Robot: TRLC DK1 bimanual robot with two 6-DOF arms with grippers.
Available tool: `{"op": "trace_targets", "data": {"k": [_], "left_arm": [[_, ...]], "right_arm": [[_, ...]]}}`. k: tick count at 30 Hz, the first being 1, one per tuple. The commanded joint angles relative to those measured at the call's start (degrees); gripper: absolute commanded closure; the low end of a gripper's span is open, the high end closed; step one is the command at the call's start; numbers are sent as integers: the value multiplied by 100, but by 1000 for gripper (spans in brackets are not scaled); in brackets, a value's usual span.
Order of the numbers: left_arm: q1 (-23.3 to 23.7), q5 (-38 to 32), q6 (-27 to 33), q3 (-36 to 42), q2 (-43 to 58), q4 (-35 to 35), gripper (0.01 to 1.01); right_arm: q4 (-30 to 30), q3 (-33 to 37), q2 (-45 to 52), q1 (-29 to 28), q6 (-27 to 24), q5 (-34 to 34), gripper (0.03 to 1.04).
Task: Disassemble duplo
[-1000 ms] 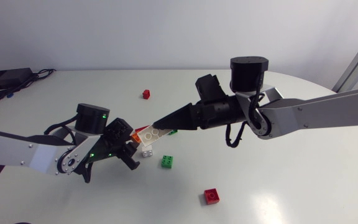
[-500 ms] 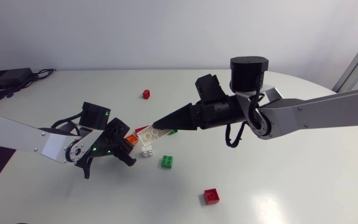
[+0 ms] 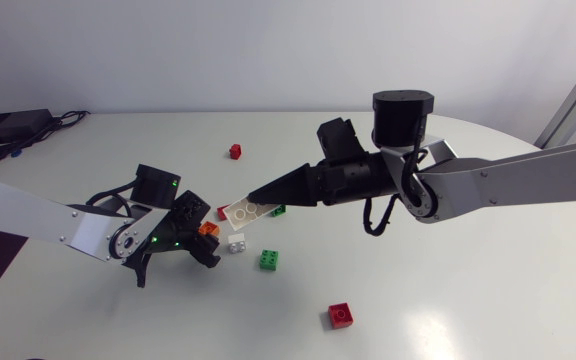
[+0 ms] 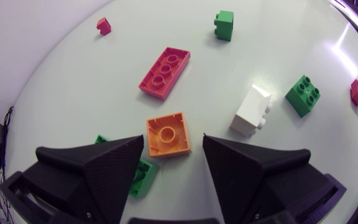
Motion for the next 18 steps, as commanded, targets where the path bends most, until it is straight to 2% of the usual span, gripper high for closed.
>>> {"op": "trace_targets", "data": {"k": [1,4,6,10,12,16,18], "left_arm": [[0,-43,-130,122,51,-48,257],[35,-60,-139,122,-36,-48,246],[35,-60,-147,96,-116,-48,197],[26,-51,-156,-18,-406,40,182],[9,-51,-156,-89,-502,128,170],[-9,-51,-147,-97,-520,146,170],[-9,-51,-147,-97,-520,146,170]], "right_arm": [[60,47,177,-57,-81,122,833],[33,170,406,-189,-81,175,857],[25,222,485,-295,-98,333,885],[-90,337,520,-567,-195,474,889],[-336,407,520,-673,-318,615,954],[-1487,741,617,-769,-1092,984,959],[-2551,1013,652,-637,-1997,1537,959]]}}
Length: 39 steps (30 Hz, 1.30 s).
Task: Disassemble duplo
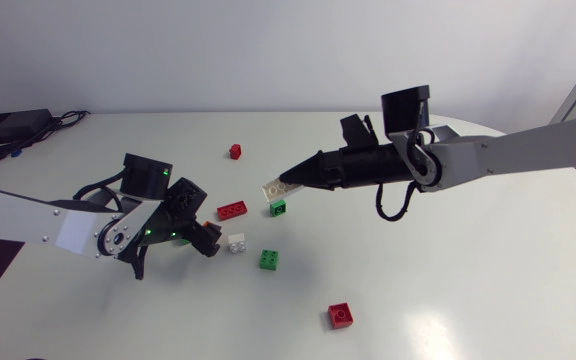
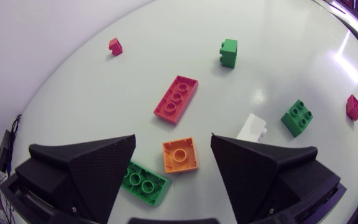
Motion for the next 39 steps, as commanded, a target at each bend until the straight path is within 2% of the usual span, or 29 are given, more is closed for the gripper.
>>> {"op": "trace_targets", "data": {"k": [1,3,6,14,17,22,33,39], "left_arm": [[-16,-49,-130,-93,-67,43,170],[-16,-49,-130,-93,-67,34,170],[-16,-49,-121,-93,-67,43,170],[-68,-49,-95,-111,-67,43,170],[-68,-58,-95,-119,-67,43,170],[-68,-58,-86,-119,-67,43,170],[-68,-58,-77,-119,-67,43,170],[-68,-58,-77,-111,-67,43,170]], "right_arm": [[-1083,396,195,198,-1278,692,959],[-1830,633,283,471,-1938,1562,959],[-1980,642,292,682,-2157,2344,957],[-2481,712,353,1174,-3150,4480,951],[-2525,721,476,1288,-3370,5034,949],[-2727,844,714,1376,-3537,5535,933],[-3034,993,942,1376,-3616,5552,918],[-3122,1020,969,1402,-3678,5579,772]]}}
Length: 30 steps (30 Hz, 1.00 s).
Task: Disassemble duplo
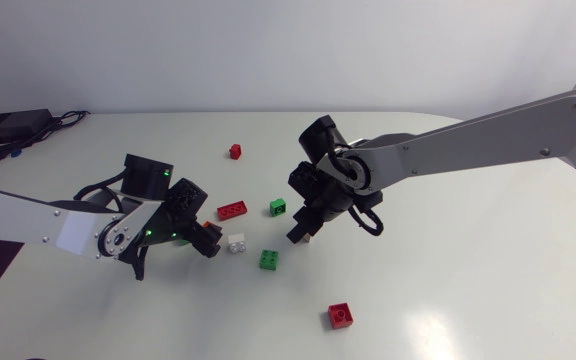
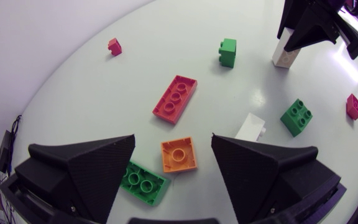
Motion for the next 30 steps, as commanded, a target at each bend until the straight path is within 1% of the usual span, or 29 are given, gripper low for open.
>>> {"op": "trace_targets", "data": {"k": [1,7,9,11,12,15,21,22,25,27,30], "left_arm": [[-35,-36,-77,-100,-67,41,170],[-35,-36,-77,-100,-67,41,170],[-35,-36,-77,-100,-67,41,170],[-35,-36,-86,-100,-67,41,170],[-35,-36,-86,-100,-67,41,170],[-35,-36,-86,-100,-67,41,170],[-35,-36,-121,-91,-67,41,169],[-27,-36,-139,-82,-76,41,167],[140,-36,-288,-64,-190,50,52],[246,-27,-437,-117,-384,76,51],[325,25,-587,-231,-656,296,51]], "right_arm": [[-121,51,180,60,-155,91,743],[-130,34,188,104,-225,196,469],[-130,34,206,131,-260,205,338],[-130,34,241,166,-295,275,170],[-121,34,250,183,-304,328,130],[-121,34,268,219,-313,346,70],[-42,16,197,227,-348,398,70],[55,-28,153,245,-348,477,70],[538,-265,-75,298,-348,776,70],[810,-388,-198,333,-348,1005,70],[1083,-476,-321,342,-286,1268,70]]}}
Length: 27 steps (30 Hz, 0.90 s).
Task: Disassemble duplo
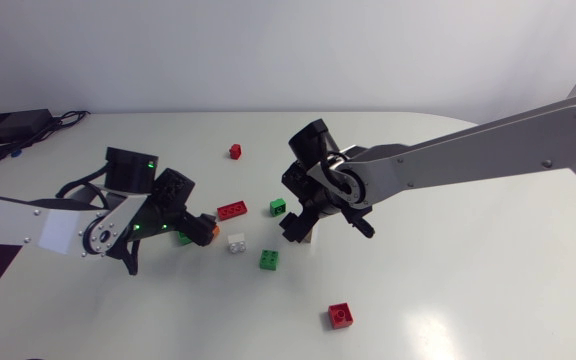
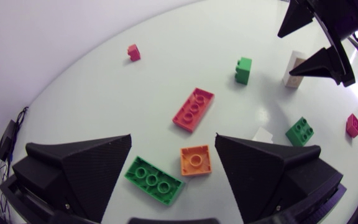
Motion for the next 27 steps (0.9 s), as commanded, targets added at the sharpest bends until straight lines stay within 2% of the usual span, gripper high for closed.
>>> {"op": "trace_targets", "data": {"k": [1,6,9,12,16,20,27], "left_arm": [[104,30,-288,-166,-329,158,51],[350,302,-446,-289,-803,229,51],[623,478,-780,-474,-1269,360,51],[878,715,-921,-658,-1586,624,51],[922,830,-833,-808,-1937,633,51],[939,838,-657,-1106,-2588,642,51],[1097,953,-420,-1704,-3343,642,51]], "right_arm": [[268,-255,-263,31,-48,147,70],[1490,-994,-1124,31,-30,138,70],[2808,-1873,-2161,93,-74,147,70],[3819,-2567,-3093,137,22,165,70],[3960,-2822,-3937,-101,418,165,70],[3960,-3112,-4710,-610,857,121,70],[3845,-3745,-5756,-1190,699,-143,70]]}}
